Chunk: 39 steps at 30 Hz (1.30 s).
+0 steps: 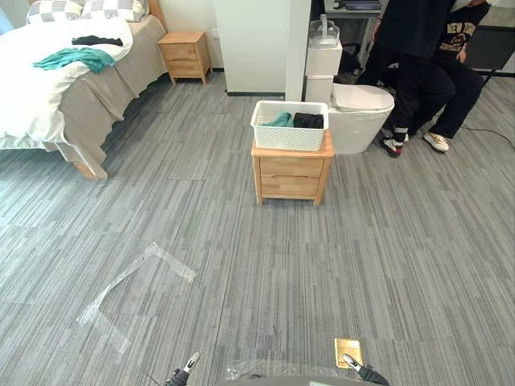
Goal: Pick up the laundry basket with both hands and put the clothes into the washing machine.
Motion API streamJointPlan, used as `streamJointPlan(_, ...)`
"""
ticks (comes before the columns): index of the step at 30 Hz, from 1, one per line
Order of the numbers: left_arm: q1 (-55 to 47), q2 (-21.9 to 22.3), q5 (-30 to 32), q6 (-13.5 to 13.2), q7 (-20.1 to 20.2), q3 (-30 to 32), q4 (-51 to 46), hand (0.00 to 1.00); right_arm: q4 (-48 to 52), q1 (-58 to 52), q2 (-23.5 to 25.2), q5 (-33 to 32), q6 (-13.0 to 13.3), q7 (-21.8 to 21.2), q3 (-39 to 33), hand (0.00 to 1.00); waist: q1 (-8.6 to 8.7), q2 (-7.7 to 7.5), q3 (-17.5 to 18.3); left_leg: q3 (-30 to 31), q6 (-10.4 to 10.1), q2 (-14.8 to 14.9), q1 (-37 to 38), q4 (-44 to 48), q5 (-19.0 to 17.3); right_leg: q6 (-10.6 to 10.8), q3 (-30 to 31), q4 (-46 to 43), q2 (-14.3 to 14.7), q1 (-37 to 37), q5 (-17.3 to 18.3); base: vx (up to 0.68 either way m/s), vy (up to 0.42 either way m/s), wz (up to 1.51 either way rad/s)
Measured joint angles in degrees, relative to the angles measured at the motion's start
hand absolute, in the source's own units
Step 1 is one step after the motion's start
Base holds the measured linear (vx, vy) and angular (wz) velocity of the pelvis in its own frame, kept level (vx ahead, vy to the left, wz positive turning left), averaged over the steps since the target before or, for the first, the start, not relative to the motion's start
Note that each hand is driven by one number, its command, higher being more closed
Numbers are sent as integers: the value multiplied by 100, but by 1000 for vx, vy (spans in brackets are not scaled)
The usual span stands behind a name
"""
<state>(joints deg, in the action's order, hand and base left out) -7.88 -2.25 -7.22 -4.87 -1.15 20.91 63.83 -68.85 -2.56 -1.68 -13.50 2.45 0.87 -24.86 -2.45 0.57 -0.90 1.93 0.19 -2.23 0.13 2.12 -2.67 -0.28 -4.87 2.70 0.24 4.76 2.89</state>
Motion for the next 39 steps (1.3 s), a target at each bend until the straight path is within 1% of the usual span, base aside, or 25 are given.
streamJointPlan(5,22,4,-109,-6,22,5,4,0,-4,97,11,1,-1,-6,-6,0,0,-12,-17,35,0,-29,0,-17,0,4,-4,43,-25,18,-2,0,0,0)
streamJointPlan(29,43,6,-106,-9,1,2,50,0,-7,227,29,-2,-2,-6,-20,0,-6,-9,-26,150,26,-70,79,-165,17,48,-125,154,-56,107,8,7,1,2)
streamJointPlan(33,42,6,-105,-10,-4,1,54,0,-7,266,54,-2,-2,-5,-118,0,-7,-6,-25,150,25,-70,79,-164,16,51,-124,153,-57,107,9,0,0,0)
streamJointPlan(37,50,4,-106,-17,-6,1,104,0,-6,266,60,-2,-2,-5,-119,0,-5,21,-37,123,23,-66,79,-166,13,51,-95,153,-57,96,9,-4,4,-3)
streamJointPlan(39,48,16,-106,-17,-5,0,104,0,-4,279,52,1,-1,-5,-119,0,-20,47,-53,59,26,-60,77,-183,8,53,15,147,-55,57,6,-1,17,-15)
